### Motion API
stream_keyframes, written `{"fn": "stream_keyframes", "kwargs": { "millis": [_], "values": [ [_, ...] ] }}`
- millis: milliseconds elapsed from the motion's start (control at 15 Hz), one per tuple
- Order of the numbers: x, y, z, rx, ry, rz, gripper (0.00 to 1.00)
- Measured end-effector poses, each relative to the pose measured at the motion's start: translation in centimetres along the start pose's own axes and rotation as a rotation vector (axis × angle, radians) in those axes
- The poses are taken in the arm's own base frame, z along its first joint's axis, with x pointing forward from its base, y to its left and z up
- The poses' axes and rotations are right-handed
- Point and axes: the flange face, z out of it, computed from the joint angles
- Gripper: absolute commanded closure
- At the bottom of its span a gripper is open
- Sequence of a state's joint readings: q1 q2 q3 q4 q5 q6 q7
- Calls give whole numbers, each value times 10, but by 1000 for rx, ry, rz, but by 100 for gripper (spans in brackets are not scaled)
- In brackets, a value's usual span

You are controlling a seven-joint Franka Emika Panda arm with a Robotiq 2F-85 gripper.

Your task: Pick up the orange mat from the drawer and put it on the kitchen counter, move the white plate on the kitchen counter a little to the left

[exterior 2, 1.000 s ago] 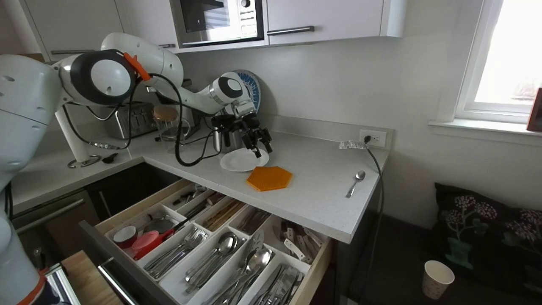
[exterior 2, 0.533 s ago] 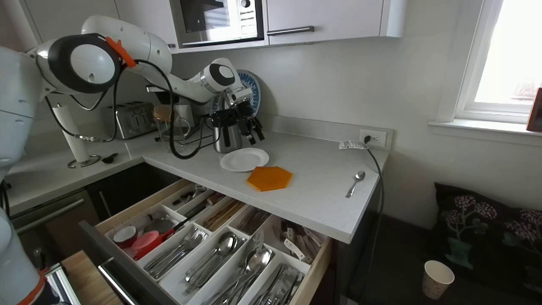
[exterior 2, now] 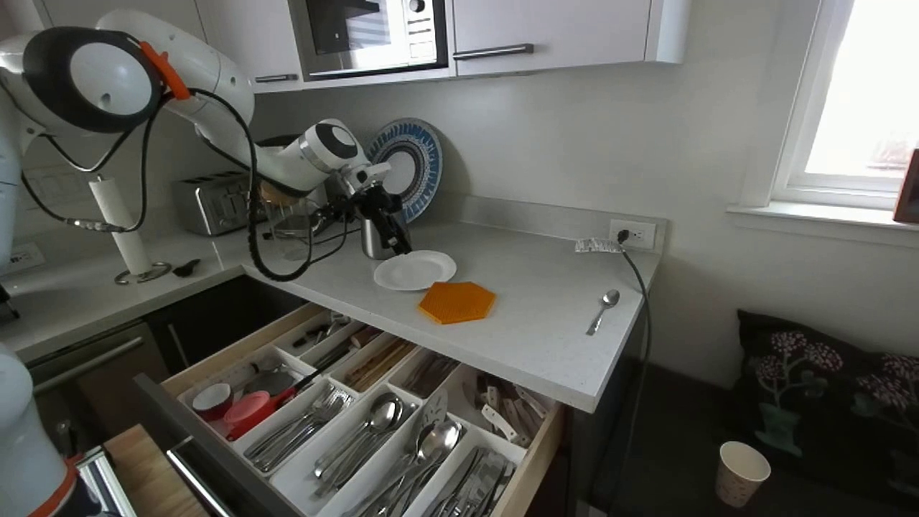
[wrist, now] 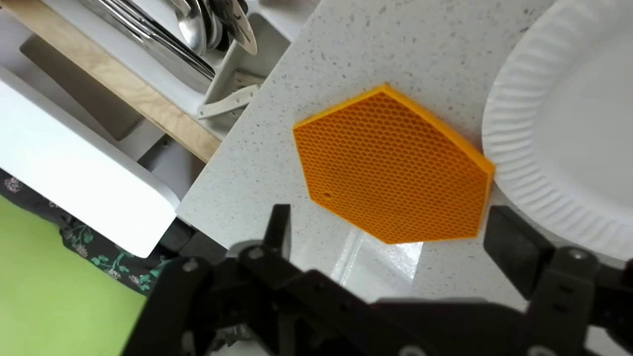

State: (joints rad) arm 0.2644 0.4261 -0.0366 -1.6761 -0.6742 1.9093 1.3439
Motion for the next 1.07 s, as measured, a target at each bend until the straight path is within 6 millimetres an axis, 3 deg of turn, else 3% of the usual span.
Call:
{"fn": "stream_keyframes", "kwargs": {
  "millis": [267,467,867,1067],
  "values": [
    [-2,4,-3,-1,9,-4,0],
    [-9,-7,-12,26,78,-86,0],
    [-89,-61,-66,88,232,-374,0],
    [-118,-85,-79,91,323,-492,0]
  ]
}}
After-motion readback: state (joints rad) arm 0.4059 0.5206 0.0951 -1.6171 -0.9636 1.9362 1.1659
